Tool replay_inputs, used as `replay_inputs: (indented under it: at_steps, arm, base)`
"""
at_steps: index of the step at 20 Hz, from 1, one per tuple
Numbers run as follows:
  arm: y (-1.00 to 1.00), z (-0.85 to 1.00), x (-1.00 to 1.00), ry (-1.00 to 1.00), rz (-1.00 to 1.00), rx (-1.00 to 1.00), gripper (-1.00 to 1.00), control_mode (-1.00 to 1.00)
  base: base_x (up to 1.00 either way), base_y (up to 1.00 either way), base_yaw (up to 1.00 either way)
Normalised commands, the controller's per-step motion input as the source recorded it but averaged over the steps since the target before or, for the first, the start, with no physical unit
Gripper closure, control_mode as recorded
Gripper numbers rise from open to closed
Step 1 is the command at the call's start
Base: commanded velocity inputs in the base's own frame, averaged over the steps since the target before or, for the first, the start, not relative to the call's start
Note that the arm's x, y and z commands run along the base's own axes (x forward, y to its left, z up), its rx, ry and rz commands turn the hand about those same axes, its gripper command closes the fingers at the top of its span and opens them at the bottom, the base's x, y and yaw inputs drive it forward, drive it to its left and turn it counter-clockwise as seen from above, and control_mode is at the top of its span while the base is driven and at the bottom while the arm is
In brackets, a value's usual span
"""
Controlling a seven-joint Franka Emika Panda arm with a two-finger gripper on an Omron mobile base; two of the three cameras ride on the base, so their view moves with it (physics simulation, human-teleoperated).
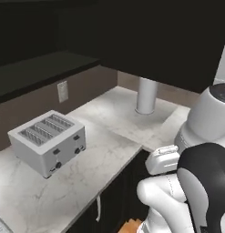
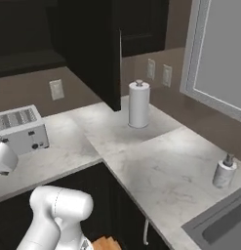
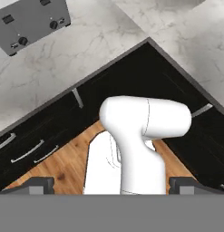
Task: Locate and retrieve the dish brush and soap dispenser from the cabinet. Place them next to the sink.
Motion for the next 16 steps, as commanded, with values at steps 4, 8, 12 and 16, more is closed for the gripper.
replay_inputs:
  at_steps: [4,8,12,16]
  arm:
    - [0.0,0.0,0.0,0.0,0.0,0.0,-1.0,1.0]
    - [0.0,0.0,0.0,0.0,0.0,0.0,-1.0,1.0]
    - [0.0,0.0,0.0,0.0,0.0,0.0,-1.0,1.0]
    - [0.0,0.0,0.0,0.0,0.0,0.0,-1.0,1.0]
  base:
    - [-0.03,0.23,0.49]
    - [0.0,0.21,0.48]
    - [0.02,0.22,0.41]
    - [0.11,0.21,0.34]
